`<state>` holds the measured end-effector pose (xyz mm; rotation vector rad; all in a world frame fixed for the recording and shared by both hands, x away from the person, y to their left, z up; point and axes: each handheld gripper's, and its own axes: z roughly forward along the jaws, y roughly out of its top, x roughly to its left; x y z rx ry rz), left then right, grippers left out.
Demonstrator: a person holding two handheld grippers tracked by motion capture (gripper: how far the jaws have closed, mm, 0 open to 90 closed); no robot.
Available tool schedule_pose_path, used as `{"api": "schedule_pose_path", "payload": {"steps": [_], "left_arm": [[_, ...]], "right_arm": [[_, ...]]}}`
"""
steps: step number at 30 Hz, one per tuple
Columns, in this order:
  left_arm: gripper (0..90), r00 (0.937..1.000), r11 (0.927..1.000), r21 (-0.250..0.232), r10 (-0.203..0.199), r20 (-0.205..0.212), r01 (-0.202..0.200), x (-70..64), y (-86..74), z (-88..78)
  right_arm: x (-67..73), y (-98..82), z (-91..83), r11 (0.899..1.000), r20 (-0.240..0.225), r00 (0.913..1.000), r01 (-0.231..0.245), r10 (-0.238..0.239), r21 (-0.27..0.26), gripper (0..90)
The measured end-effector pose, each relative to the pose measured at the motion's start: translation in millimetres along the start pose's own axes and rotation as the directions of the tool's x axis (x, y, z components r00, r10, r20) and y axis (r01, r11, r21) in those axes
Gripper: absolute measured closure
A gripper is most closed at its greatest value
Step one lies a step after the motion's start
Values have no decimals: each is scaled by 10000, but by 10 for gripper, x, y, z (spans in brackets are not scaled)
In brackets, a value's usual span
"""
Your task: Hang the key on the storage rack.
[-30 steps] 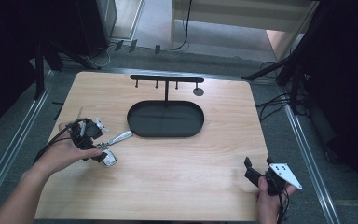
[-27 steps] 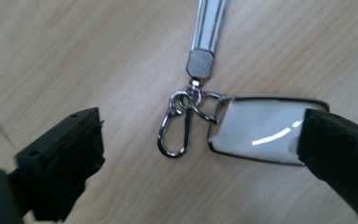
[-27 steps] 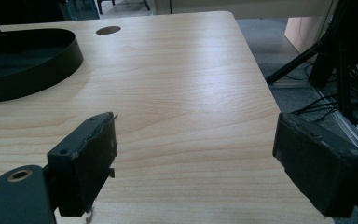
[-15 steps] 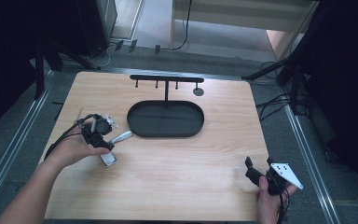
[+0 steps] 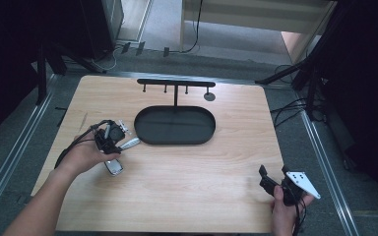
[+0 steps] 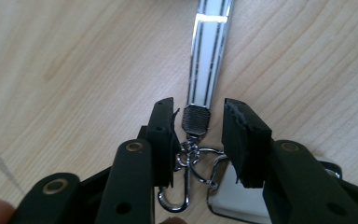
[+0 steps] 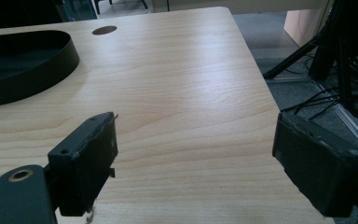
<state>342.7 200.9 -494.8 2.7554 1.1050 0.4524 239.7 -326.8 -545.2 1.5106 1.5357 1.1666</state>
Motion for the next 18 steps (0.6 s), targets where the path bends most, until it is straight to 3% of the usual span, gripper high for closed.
{"api": "schedule_pose_path", "payload": {"steps": [6, 12, 15, 18], "left_arm": [[532, 9999, 10000, -24, 31, -149, -32, -42, 72, 60], [581, 10000, 10000, -26, 15, -80, -15, -84, 149, 106], [551, 9991, 9999, 112, 84, -410, -80, -115, 186, 163], [593, 9988, 9998, 196, 10, -481, 0, -102, 194, 185]], "right_arm": [[-1, 1, 3, 10000, 0, 10000, 0, 0, 23, 141], [-2, 1, 3, 10000, -14, 10000, -19, 19, 21, 144], [-2, 2, 4, 10000, -41, 10000, -39, 40, 62, 145], [0, 3, 8, 10000, -50, 10000, 19, -18, 84, 148]]}}
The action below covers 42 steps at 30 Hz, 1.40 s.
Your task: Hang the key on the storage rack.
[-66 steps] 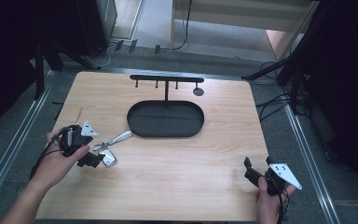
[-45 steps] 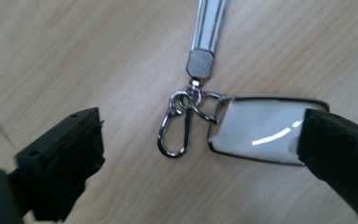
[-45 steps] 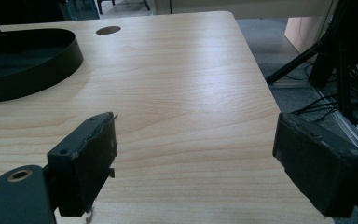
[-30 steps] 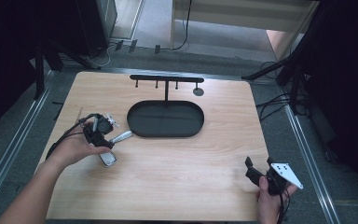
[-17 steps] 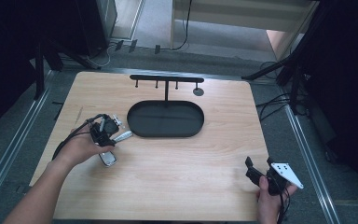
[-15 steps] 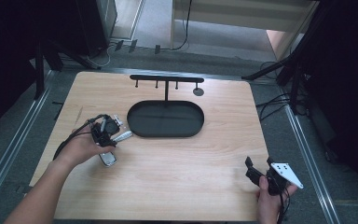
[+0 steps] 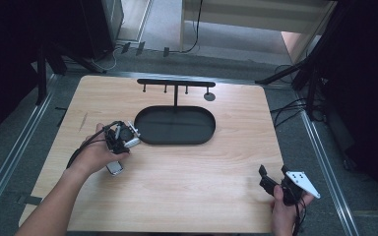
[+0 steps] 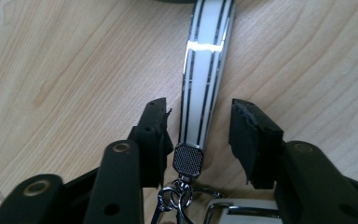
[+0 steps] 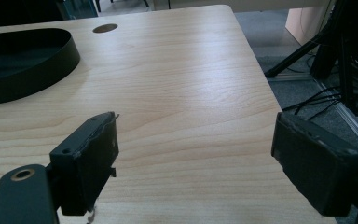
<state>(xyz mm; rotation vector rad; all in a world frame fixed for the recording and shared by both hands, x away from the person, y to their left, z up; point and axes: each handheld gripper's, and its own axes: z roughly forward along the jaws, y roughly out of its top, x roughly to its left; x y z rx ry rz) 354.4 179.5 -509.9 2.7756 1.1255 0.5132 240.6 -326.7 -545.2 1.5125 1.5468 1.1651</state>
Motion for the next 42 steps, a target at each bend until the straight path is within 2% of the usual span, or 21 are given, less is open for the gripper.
{"api": "schedule_pose_path", "payload": {"steps": [3, 6, 10, 16, 18, 20, 23, 25, 26, 29, 33, 36, 38, 42], "left_arm": [[652, 9996, 9998, -66, -160, 218, 161, 22, -6, 6], [712, 9995, 9999, -72, -118, 277, 120, 28, -15, 6], [748, 9990, 9996, -216, -150, 429, 159, 44, -29, -14], [754, 9971, 9986, -388, -340, 684, 367, 67, -31, -41], [697, 9968, 9984, -424, -349, 725, 380, 62, -22, -41], [651, 9979, 9978, -576, -303, 574, 336, 46, 10, -58], [665, 9986, 9972, -657, -328, 406, 354, 9, 51, -60], [673, 9988, 9972, -637, -366, 329, 386, -2, 61, -56], [673, 9992, 9977, -550, -387, 116, 393, -25, 78, -41], [670, 9993, 9985, -433, -347, -118, 342, -42, 98, -17], [742, 9990, 9982, -429, -426, -161, 419, -37, 114, -12], [754, 9985, 9974, -458, -553, 2, 553, -16, 116, -23], [759, 9976, 9968, -476, -635, 258, 647, 9, 105, -29], [765, 9970, 9971, -466, -574, 516, 599, 37, 76, -36]], "right_arm": [[-2, 1, 3, 10000, -22, 10000, 44, -44, 13, 150], [0, 1, 2, 10000, -46, 10000, -22, 22, 59, 151], [-1, 3, 6, 9999, -50, 10000, 7, -6, 102, 152], [0, 3, 5, 10000, -49, 10000, 25, -25, 93, 155], [-5, 1, 2, 10000, -67, 10000, -59, 59, 62, 155], [-8, 1, 1, 9999, -71, 9999, -83, 84, 67, 155], [-9, 2, 2, 10000, -75, 9999, -68, 68, 69, 155], [-9, 2, 2, 9999, -79, 9999, -72, 73, 83, 155], [-10, 2, 1, 9999, -98, 9999, -87, 88, 78, 155], [-16, 3, 3, 9999, -125, 9999, -94, 95, 76, 155], [-18, 4, 8, 10000, -133, 9999, -40, 41, 65, 155], [-13, 5, 10, 9999, -135, 9999, -55, 56, 104, 156], [-12, 5, 11, 9999, -133, 9999, -33, 34, 127, 155], [-11, 6, 11, 9999, -132, 9999, -31, 33, 138, 156]]}}
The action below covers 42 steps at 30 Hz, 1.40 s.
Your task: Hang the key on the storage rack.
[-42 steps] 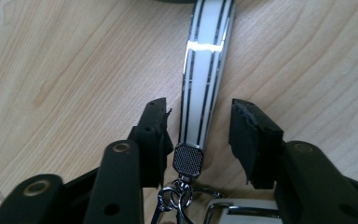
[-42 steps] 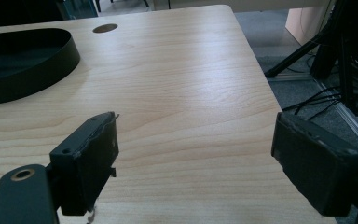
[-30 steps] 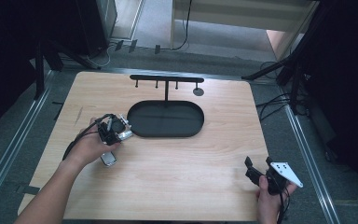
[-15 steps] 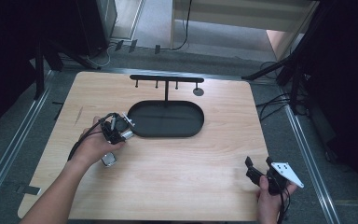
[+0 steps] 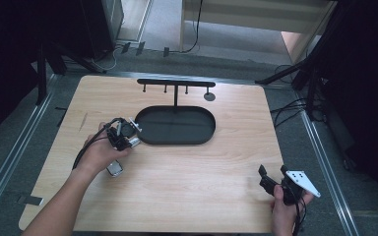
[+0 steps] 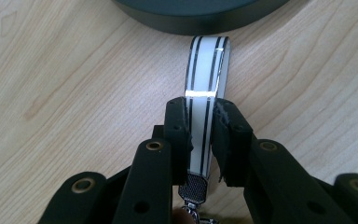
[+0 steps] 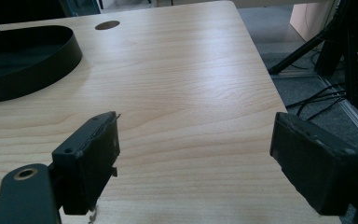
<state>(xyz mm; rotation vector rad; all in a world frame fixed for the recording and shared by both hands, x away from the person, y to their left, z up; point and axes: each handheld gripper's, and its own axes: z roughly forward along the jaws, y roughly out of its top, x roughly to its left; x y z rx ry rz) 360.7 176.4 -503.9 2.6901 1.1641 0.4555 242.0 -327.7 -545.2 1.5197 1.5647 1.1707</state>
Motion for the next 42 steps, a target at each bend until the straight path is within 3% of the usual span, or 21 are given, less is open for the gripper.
{"api": "schedule_pose_path", "payload": {"steps": [6, 8, 9, 17, 19, 20, 22, 23, 24, 25, 26, 28, 31, 32, 33, 34, 36, 38, 39, 41, 42], "left_arm": [[783, 9998, 9996, -236, -171, 64, 172, 51, -40, -67], [894, 9996, 9983, -522, -274, 32, 275, 63, -57, -99], [897, 9983, 9948, -845, -576, 4, 574, 95, -76, -149], [900, 9952, 9843, -1589, -857, -480, 771, 148, -148, -244], [900, 9900, 9717, -2157, -1161, -803, 964, 153, -169, -304], [900, 9900, 9717, -2157, -1161, -803, 964, 153, -169, -304], [900, 9780, 9517, -2820, -1635, -1295, 1217, 150, -185, -363], [900, 9780, 9517, -2820, -1635, -1295, 1217, 150, -185, -363], [900, 9703, 9348, -3284, -1922, -1470, 1355, 154, -199, -403], [900, 9703, 9348, -3284, -1922, -1470, 1355, 154, -199, -403], [900, 9657, 9169, -3671, -2200, -1381, 1564, 168, -215, -448], [900, 9585, 8956, -4053, -2544, -1289, 1832, 188, -231, -499], [900, 9478, 8522, -4736, -3027, -1000, 2222, 216, -257, -582], [900, 9478, 8522, -4736, -3027, -1000, 2222, 216, -257, -582], [900, 9433, 8290, -5071, -3207, -855, 2359, 227, -265, -629], [900, 9433, 8290, -5071, -3207, -855, 2359, 227, -265, -629], [900, 9362, 7964, -5546, -3415, -831, 2413, 230, -266, -709], [900, 9362, 7901, -5650, -3414, -832, 2379, 235, -264, -736], [900, 9298, 7619, -5993, -3600, -770, 2454, 252, -263, -787], [900, 9247, 7399, -6238, -3741, -705, 2518, 262, -264, -820], [900, 9247, 7399, -6238, -3741, -705, 2518, 262, -264, -820]], "right_arm": [[-1, 0, 1, 10000, 4, 10000, 17, -17, -1, 158], [0, 0, 1, 10000, 8, 10000, 5, -5, 6, 158], [-1, 0, 2, 10000, 5, 10000, 14, -14, 6, 158], [1, 1, 4, 10000, 0, 10000, 24, -24, 14, 158], [2, 1, 4, 10000, 4, 10000, 19, -19, 15, 158], [2, 1, 4, 10000, 4, 10000, 19, -19, 15, 158], [3, 0, 3, 10000, 23, 10000, 43, -43, 9, 157], [3, 0, 3, 10000, 24, 10000, 43, -43, 7, 158], [5, 0, 2, 10000, 34, 10000, 13, -13, 14, 158], [3, 0, 3, 10000, 27, 10000, 31, -31, 3, 158], [2, 0, 3, 10000, 24, 10000, 31, -31, 3, 158], [2, 0, 2, 10000, 30, 10000, 9, -9, 11, 158], [2, 0, 3, 10000, 28, 10000, 44, -44, 1, 158], [2, 0, 3, 10000, 28, 10000, 44, -44, 1, 158], [2, 0, 3, 10000, 25, 10000, 50, -50, 0, 157], [2, 0, 3, 10000, 25, 10000, 50, -50, 0, 157], [2, 0, 3, 10000, 26, 10000, 61, -61, 0, 157], [4, 0, 3, 10000, 33, 10000, 39, -39, 12, 158], [4, -1, 3, 10000, 36, 10000, 70, -70, 5, 158], [5, -1, 2, 10000, 37, 10000, 79, -79, -3, 158], [5, -1, 2, 10000, 37, 10000, 79, -79, -3, 158]]}}
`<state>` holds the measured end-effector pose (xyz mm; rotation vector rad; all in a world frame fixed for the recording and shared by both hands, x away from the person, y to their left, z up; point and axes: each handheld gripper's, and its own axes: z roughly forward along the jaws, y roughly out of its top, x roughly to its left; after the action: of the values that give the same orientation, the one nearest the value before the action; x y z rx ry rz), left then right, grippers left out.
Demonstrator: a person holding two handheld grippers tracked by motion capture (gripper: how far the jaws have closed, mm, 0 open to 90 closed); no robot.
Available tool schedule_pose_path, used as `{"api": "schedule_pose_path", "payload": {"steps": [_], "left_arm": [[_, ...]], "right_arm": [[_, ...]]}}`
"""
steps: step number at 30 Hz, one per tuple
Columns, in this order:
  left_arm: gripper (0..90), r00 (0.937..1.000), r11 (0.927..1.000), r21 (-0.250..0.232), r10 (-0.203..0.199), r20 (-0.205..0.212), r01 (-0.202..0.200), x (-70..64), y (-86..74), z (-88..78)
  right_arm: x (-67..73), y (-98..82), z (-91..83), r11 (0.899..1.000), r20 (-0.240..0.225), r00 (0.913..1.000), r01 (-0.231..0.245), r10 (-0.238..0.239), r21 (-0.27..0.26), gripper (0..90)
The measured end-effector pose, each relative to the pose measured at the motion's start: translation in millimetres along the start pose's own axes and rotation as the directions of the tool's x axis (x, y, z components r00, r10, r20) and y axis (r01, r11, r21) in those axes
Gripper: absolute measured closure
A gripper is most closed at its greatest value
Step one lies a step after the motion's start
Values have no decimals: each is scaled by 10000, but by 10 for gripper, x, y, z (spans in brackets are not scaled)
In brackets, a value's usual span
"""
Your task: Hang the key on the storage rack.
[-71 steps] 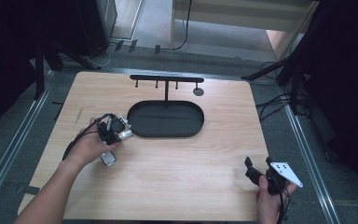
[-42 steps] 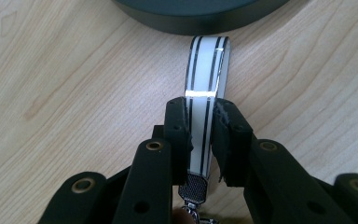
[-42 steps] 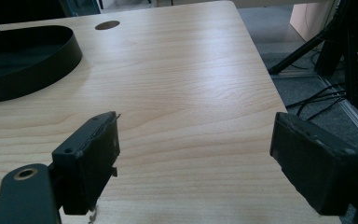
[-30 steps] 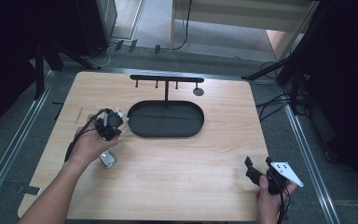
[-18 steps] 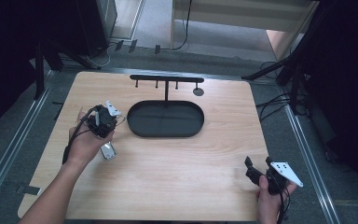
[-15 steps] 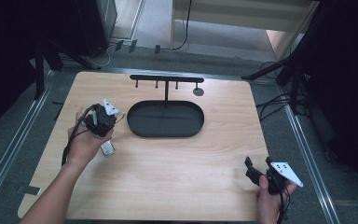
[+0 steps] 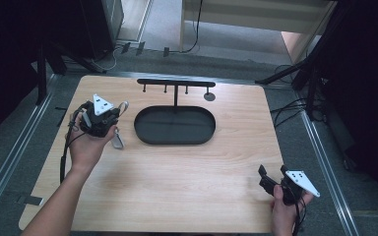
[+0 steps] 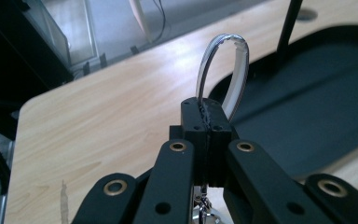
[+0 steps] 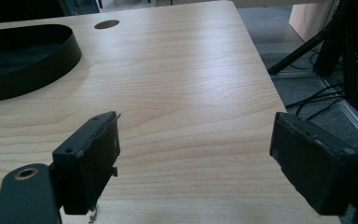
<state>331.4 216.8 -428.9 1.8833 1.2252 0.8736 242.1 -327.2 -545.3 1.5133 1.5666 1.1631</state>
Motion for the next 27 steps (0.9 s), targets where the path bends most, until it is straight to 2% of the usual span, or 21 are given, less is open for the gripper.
{"api": "schedule_pose_path", "payload": {"steps": [2, 4, 9, 10, 12, 13, 18, 21, 22, 23, 25, 27], "left_arm": [[900, 9998, 9992, -339, -206, -27, 204, 23, 37, -41], [900, 9996, 9987, -430, -282, 0, 282, 32, 52, -54], [900, 9958, 9902, -1053, -905, 148, 915, 38, 139, -100], [900, 9958, 9902, -1053, -905, 148, 915, 38, 139, -100], [900, 9923, 9833, -1339, -1198, 325, 1231, 32, 161, -107], [900, 9890, 9771, -1538, -1422, 404, 1467, 14, 179, -105], [900, 9861, 9705, -1756, -1593, 477, 1653, -43, 206, -81], [900, 9736, 9539, -1992, -2107, 883, 2245, -96, 236, -51], [900, 9736, 9539, -1992, -2107, 883, 2245, -96, 236, -51], [900, 9652, 9434, -2111, -2369, 1104, 2557, -120, 256, -33], [900, 9603, 9385, -2126, -2508, 1221, 2721, -148, 269, -13], [900, 9610, 9391, -2139, -2469, 1246, 2690, -189, 275, 17]], "right_arm": [[4, -1, -4, 10000, 18, 10000, -80, 80, 21, 158], [4, -1, -4, 10000, 16, 10000, -80, 80, 25, 158], [1, 0, 0, 10000, 17, 10000, 24, -24, 3, 158], [1, 0, 0, 10000, 17, 10000, 24, -24, 3, 158], [1, 0, 0, 10000, 9, 10000, 11, -11, 3, 158], [0, 0, -1, 10000, 4, 10000, -6, 6, 2, 159], [1, 0, 0, 10000, 2, 10000, 15, -15, 5, 158], [5, 1, 0, 10000, 14, 10000, 0, 0, 39, 158], [5, 1, 0, 10000, 14, 10000, 0, 0, 39, 158], [2, 1, 2, 10000, 0, 10000, 29, -29, 35, 158], [0, 1, 2, 10000, -19, 10000, 22, -22, 22, 158], [-1, 1, 2, 10000, -23, 10000, 18, -17, 19, 158]]}}
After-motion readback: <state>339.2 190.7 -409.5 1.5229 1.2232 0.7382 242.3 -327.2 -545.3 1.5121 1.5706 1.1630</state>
